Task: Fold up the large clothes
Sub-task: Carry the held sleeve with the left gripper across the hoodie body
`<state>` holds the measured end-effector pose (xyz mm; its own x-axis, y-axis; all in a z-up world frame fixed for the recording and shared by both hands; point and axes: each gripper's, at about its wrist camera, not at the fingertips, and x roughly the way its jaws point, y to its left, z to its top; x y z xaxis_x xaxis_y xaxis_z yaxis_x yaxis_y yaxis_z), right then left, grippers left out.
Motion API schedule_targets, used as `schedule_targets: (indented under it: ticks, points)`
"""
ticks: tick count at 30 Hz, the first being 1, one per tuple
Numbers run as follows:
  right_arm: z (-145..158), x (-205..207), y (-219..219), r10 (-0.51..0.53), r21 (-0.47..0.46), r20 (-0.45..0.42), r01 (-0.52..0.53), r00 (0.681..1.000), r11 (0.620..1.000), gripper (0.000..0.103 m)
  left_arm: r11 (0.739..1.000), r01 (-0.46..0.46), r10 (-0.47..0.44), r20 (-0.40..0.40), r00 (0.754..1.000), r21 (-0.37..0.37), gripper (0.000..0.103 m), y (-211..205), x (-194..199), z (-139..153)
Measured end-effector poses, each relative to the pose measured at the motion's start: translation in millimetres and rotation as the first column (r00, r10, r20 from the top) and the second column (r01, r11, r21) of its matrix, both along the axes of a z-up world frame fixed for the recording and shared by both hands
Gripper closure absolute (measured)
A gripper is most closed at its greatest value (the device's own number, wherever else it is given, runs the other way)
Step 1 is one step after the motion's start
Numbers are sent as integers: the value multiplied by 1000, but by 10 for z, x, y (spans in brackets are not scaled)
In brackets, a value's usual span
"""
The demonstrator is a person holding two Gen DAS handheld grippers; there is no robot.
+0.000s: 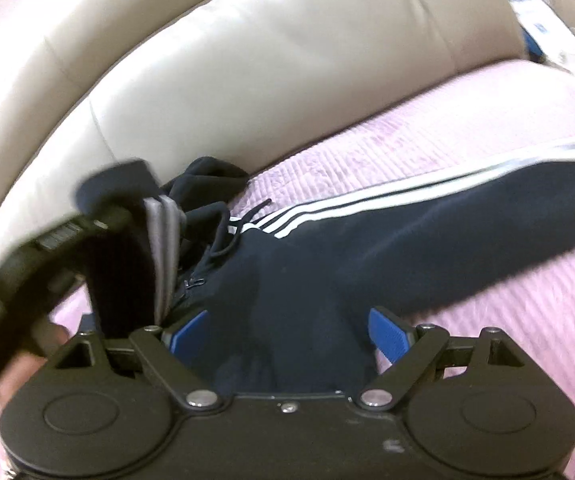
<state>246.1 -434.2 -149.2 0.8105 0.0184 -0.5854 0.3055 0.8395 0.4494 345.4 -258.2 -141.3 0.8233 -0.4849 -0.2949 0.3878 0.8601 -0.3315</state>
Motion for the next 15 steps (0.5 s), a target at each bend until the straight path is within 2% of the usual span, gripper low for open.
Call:
schedule_targets:
  ticks: [3,6,8,10,12,14,15]
  points:
    - [-52,29,-119,18,-52,2,-18,1000,998,1,998,9,-9,-6,1000,69,92,-195,18,-260]
    - [-212,-102,-258,-42,65,57,38,998,997,1,984,37,-43,27,999,174,92,-392,6,-423]
    - [-320,-141,-353,-70,144,62,60,996,988,1,972,92,-103,42,994,218,92,-499,-32,-491]
    - [-376,-119,-408,-71,152,42,64,997,986,1,957,156,-171,40,984,243,92,-527,-111,-573]
    - [-406,-72,-449,-81,145,44,74,996,987,1,932,219,-232,12,973,287,90,-588,-158,-660]
    - [-428,-84,-526,-95,188,60,82,994,979,1,911,264,-266,-36,963,318,74,-559,-247,-770]
    - [-439,-70,-556,-108,213,63,92,992,973,1,902,286,-280,-66,958,322,70,-531,-269,-790]
